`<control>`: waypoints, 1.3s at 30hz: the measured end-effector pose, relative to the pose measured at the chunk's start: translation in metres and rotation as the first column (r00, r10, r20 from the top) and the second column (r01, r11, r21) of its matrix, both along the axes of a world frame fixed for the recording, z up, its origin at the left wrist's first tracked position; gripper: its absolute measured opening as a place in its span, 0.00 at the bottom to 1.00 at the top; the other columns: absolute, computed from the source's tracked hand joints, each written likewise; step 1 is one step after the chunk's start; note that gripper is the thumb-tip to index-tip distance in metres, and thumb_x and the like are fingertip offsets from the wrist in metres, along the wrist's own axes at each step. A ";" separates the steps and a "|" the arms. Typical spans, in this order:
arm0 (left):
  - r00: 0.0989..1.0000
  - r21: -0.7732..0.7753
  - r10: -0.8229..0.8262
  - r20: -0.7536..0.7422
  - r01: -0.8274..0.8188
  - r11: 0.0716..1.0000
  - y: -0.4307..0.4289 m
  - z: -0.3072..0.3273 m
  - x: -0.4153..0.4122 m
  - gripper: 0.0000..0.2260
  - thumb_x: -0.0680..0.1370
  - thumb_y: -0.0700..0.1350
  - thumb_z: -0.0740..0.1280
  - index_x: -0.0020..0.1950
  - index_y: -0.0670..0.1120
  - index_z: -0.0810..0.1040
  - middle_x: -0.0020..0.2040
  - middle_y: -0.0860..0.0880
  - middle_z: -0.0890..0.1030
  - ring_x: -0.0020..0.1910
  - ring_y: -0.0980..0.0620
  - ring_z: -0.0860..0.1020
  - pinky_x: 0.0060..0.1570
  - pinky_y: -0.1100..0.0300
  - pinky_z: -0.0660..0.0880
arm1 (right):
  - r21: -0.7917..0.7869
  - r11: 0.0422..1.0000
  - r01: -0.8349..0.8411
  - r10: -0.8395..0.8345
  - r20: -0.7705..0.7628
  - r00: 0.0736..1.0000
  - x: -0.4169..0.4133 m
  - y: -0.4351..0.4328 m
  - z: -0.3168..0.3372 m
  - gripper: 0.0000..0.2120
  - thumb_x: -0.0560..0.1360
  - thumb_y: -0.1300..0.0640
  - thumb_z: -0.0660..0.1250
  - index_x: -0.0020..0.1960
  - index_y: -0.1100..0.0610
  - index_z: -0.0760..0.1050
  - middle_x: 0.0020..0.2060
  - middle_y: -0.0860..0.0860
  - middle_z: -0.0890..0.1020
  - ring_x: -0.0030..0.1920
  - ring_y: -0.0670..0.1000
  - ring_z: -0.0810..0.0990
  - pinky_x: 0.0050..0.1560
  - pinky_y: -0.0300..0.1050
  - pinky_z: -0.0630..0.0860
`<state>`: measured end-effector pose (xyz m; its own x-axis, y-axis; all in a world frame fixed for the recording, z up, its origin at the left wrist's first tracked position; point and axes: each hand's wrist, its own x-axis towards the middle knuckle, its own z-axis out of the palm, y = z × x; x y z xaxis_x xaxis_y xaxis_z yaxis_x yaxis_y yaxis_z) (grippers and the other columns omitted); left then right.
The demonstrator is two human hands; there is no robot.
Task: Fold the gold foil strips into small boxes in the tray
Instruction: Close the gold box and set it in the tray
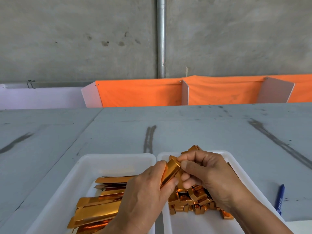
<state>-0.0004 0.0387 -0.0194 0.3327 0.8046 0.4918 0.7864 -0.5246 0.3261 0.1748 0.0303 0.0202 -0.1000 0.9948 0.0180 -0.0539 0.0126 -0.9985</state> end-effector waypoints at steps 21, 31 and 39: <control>0.991 0.084 0.102 -0.081 -0.095 0.992 0.001 -0.005 0.004 0.27 0.72 0.69 0.41 0.64 0.59 0.64 0.47 0.60 0.76 0.42 0.60 0.77 0.38 0.74 0.69 | 0.108 0.992 0.067 -0.080 0.115 0.990 -0.012 -0.003 -0.006 0.03 0.75 0.62 0.71 0.47 0.57 0.84 0.34 0.55 0.85 0.31 0.50 0.83 0.37 0.38 0.80; 0.991 0.058 0.087 -0.104 -0.081 0.995 0.002 -0.002 0.004 0.31 0.69 0.70 0.38 0.65 0.59 0.63 0.48 0.61 0.75 0.42 0.60 0.75 0.35 0.76 0.64 | 0.203 0.974 0.100 -0.139 0.188 0.972 -0.014 -0.005 -0.009 0.04 0.75 0.61 0.71 0.45 0.52 0.83 0.32 0.52 0.83 0.28 0.48 0.80 0.34 0.38 0.80; 0.994 0.012 0.052 -0.101 -0.051 0.999 -0.001 0.004 0.002 0.25 0.73 0.72 0.49 0.64 0.62 0.64 0.42 0.61 0.68 0.38 0.60 0.71 0.32 0.74 0.62 | 0.191 0.980 0.059 -0.107 0.254 0.961 -0.010 -0.003 -0.009 0.07 0.76 0.60 0.71 0.43 0.49 0.79 0.33 0.54 0.80 0.30 0.50 0.79 0.32 0.41 0.77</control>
<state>0.0015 0.0375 -0.0158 0.3396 0.8172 0.4657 0.8409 -0.4856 0.2390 0.1651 0.0276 0.0115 -0.0424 0.9823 0.1822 0.2175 0.1871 -0.9580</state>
